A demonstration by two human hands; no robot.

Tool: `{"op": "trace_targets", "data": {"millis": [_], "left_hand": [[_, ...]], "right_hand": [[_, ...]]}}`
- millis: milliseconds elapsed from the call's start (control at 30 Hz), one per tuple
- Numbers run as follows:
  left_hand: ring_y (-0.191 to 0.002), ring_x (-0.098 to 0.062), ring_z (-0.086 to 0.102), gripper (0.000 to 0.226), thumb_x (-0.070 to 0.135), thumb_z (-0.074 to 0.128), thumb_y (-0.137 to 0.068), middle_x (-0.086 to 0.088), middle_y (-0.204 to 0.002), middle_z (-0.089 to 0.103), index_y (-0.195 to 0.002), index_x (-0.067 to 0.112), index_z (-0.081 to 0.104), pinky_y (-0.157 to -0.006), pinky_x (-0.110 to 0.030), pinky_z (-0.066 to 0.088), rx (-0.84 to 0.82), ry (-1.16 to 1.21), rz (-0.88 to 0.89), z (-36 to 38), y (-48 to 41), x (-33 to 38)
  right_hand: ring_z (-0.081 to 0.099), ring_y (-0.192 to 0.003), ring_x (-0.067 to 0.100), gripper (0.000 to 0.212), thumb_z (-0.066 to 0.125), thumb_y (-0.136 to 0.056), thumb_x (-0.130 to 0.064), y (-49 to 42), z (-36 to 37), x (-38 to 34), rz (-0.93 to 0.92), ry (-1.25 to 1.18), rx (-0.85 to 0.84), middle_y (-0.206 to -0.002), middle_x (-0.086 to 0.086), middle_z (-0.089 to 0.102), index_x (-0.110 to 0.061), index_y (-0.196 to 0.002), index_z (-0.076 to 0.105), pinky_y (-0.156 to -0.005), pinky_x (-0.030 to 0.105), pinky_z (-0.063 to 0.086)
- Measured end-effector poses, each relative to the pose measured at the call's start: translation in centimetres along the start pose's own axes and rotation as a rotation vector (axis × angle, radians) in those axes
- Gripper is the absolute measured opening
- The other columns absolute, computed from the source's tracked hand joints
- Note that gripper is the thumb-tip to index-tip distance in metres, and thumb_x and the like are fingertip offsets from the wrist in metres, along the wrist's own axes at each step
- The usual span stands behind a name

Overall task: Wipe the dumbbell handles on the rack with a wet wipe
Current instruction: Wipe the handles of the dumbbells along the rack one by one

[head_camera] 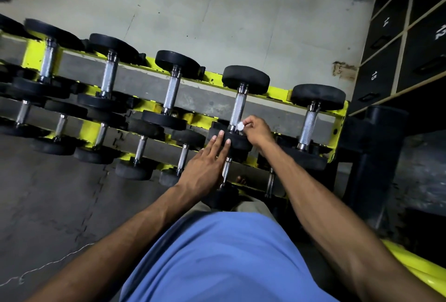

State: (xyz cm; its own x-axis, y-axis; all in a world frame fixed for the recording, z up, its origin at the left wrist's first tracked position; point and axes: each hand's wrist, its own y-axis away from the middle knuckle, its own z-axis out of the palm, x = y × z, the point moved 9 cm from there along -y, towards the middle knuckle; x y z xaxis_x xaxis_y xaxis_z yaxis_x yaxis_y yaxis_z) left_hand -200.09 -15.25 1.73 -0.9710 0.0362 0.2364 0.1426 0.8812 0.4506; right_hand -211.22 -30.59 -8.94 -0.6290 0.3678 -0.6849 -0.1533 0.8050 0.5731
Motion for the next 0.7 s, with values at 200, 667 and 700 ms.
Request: {"op": "trace_targets", "data": {"millis": [200,667,700], "left_hand": [[-0.162,-0.026,-0.008,0.096,0.014,0.059,-0.099,-0.013,-0.171,-0.026,-0.167,0.013,-0.009,-0.125,-0.043,0.025,-0.01,-0.021,0.0,-0.1,-0.1,-0.2],[-0.162,-0.025,-0.01,0.098,0.011,0.057,-0.098,-0.012,-0.169,-0.03,-0.166,0.015,-0.013,-0.129,-0.041,0.02,-0.037,-0.018,0.079,0.3,-0.4,-1.3],[-0.162,-0.025,-0.011,0.099,0.014,0.058,-0.098,-0.012,-0.169,-0.031,-0.166,0.015,-0.013,-0.128,-0.04,0.021,-0.037,-0.015,0.08,0.3,-0.3,-1.3]], "right_hand": [[0.053,-0.061,0.011,0.026,0.05,-0.096,0.004,-1.7,0.3,-0.8,0.221,-0.589,-0.104,-0.071,-0.001,0.063,-0.019,-0.095,0.061,-0.059,0.022,0.044],[0.06,-0.059,0.012,0.008,0.071,-0.08,-0.011,-3.6,-2.5,-3.6,0.029,-0.836,0.419,-0.072,0.001,0.067,-0.013,-0.084,0.064,-0.065,0.034,0.054],[0.061,-0.066,0.012,0.011,0.075,-0.08,-0.018,-2.3,-3.7,-4.5,-0.105,-0.609,0.497,-0.078,0.0,0.069,-0.015,-0.085,0.065,-0.067,0.035,0.053]]}}
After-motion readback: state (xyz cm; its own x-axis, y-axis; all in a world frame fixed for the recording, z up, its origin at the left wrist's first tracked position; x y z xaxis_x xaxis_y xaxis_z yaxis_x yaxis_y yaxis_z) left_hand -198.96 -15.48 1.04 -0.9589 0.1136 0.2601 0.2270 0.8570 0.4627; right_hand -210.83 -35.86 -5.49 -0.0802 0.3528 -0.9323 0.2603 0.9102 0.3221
